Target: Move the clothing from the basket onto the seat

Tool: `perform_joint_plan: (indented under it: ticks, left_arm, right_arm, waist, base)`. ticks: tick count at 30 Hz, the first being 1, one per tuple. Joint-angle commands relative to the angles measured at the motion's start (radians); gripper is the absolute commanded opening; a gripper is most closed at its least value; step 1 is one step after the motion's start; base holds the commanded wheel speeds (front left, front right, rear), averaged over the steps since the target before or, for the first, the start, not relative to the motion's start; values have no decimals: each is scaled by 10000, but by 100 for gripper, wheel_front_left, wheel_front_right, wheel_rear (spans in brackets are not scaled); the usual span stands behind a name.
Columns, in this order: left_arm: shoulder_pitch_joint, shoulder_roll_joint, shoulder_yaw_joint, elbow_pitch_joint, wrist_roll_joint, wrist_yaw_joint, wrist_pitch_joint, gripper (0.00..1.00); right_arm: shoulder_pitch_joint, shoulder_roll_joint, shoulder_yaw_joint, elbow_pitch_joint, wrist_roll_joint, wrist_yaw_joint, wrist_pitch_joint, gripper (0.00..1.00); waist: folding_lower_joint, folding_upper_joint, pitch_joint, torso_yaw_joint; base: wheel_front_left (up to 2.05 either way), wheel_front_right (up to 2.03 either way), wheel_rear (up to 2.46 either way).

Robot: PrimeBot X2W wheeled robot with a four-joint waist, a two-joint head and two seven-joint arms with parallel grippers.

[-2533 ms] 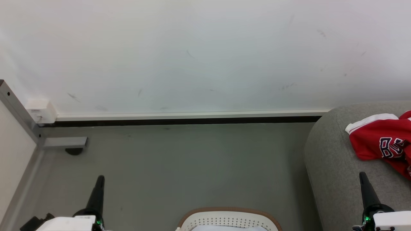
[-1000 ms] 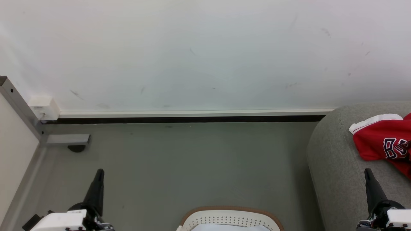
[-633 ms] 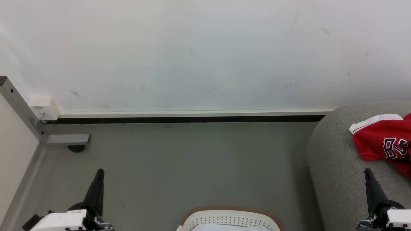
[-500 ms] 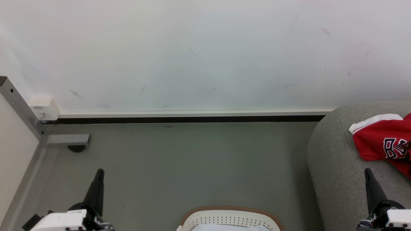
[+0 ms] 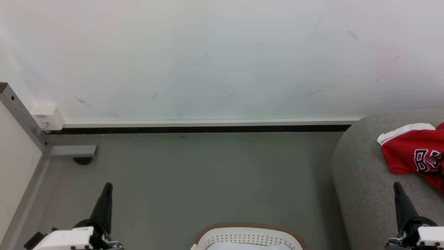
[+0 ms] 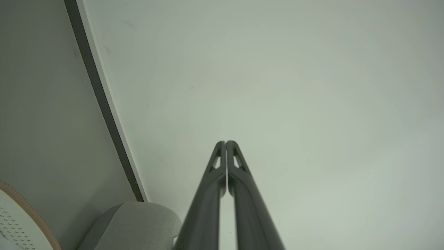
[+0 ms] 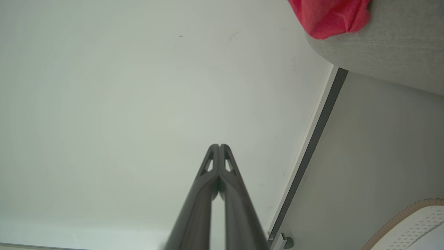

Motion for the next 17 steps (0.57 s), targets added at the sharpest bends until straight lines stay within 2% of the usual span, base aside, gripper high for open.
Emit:
perform_joint_plan:
  ticks: [1,17]
  left_arm:
    - [-90,20,27,6,-119,23,45,0]
    - [-90,20,27,6,-119,24,45,0]
  right_arm:
    - [-57,-96,-11,-47,118,-21,-12,0]
    - [-55,-107,4,-48,139,-21,-30,0]
  waist:
    - [0,-1,0,0]
    - [0,-1,0,0]
  base:
    - [0,0,0]
    - [0,0,0]
